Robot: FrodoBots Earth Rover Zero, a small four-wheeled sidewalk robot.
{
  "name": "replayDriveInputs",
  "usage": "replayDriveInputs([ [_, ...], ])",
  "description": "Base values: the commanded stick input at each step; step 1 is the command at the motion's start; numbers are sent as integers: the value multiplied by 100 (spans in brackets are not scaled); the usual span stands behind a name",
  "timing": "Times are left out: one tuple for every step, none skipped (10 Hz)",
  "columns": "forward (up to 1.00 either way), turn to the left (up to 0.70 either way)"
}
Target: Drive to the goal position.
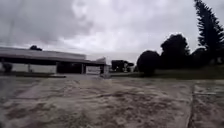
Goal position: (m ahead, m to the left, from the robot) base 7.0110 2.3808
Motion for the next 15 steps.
replayDriveInputs([
  [70,0],
  [70,0],
  [70,0],
  [70,0],
  [70,0],
  [70,0],
  [70,0],
  [70,0],
  [70,0],
  [70,0],
  [70,0],
  [70,0],
  [70,0],
  [70,0],
  [70,0],
])
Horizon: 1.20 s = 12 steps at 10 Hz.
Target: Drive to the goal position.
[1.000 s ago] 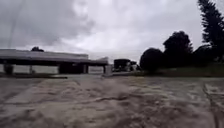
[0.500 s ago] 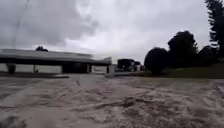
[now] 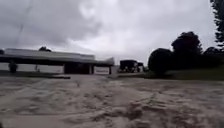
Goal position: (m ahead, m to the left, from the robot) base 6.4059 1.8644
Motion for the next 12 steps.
replayDriveInputs([
  [70,0],
  [70,0],
  [70,0],
  [70,0],
  [70,0],
  [70,0],
  [70,0],
  [70,0],
  [70,0],
  [70,0],
  [70,0],
  [70,28],
])
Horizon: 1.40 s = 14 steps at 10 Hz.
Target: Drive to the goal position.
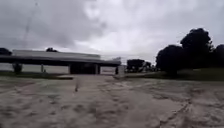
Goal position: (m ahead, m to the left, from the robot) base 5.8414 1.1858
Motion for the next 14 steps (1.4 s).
replayDriveInputs([
  [70,30],
  [70,15],
  [70,0],
  [70,0],
  [70,0],
  [70,0],
  [70,0],
  [70,0],
  [70,0],
  [70,0],
  [70,0],
  [70,0],
  [70,0],
  [70,0],
])
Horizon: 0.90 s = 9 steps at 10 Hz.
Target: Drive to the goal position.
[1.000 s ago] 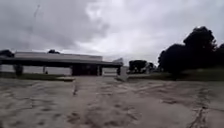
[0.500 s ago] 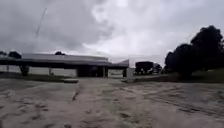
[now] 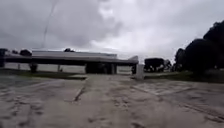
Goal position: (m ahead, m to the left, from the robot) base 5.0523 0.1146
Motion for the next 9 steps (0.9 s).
replayDriveInputs([
  [70,0],
  [70,0],
  [70,0],
  [70,0],
  [70,0],
  [70,0],
  [70,0],
  [70,0],
  [70,0],
])
